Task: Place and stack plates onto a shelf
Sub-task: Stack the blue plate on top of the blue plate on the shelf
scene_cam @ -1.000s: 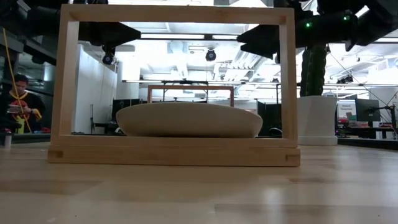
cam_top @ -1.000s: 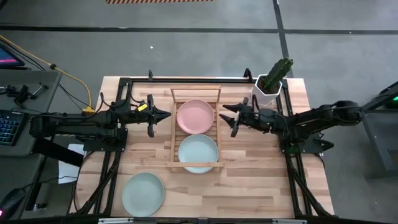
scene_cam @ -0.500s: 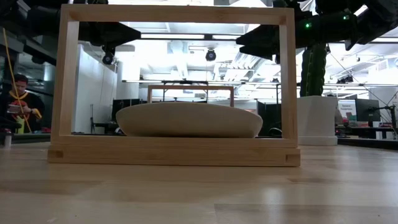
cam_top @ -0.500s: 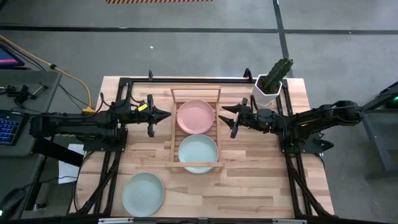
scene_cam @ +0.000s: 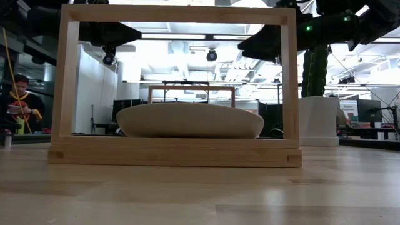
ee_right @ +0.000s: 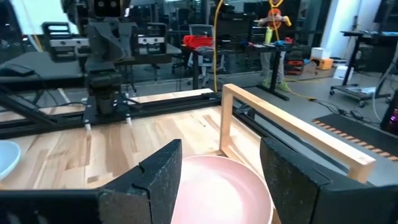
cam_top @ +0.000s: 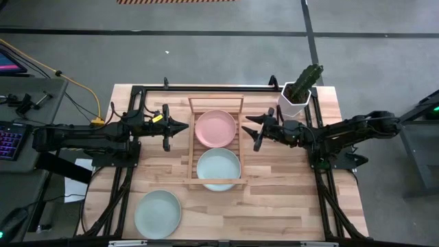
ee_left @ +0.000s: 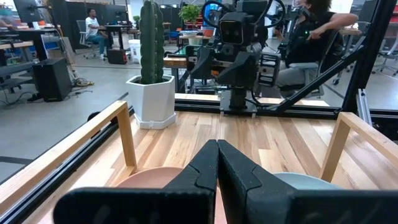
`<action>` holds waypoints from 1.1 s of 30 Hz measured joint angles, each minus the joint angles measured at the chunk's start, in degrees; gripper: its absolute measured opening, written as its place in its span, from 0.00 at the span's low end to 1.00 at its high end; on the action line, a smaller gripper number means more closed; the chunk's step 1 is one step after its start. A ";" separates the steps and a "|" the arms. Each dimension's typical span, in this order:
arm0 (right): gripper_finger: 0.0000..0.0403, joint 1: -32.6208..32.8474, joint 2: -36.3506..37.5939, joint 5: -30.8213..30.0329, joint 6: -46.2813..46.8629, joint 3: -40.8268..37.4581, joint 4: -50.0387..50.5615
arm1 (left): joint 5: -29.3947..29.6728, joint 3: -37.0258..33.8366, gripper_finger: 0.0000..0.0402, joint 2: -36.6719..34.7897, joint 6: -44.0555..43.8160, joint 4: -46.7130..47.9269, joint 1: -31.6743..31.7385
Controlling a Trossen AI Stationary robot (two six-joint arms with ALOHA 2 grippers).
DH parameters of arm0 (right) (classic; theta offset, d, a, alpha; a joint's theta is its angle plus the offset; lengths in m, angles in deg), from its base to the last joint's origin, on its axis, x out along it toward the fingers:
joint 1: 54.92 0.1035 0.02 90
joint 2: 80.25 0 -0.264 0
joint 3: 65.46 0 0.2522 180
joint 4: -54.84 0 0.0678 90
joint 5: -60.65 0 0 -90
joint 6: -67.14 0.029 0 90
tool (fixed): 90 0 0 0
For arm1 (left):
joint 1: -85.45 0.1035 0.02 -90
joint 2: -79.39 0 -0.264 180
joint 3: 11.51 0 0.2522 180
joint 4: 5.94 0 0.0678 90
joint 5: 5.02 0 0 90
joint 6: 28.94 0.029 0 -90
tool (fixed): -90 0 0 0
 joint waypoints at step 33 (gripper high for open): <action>0.50 0.00 -0.02 -2.62 -3.06 0.00 -0.02 | 0.99 -0.02 0.02 0.02 0.72 -0.11 -0.03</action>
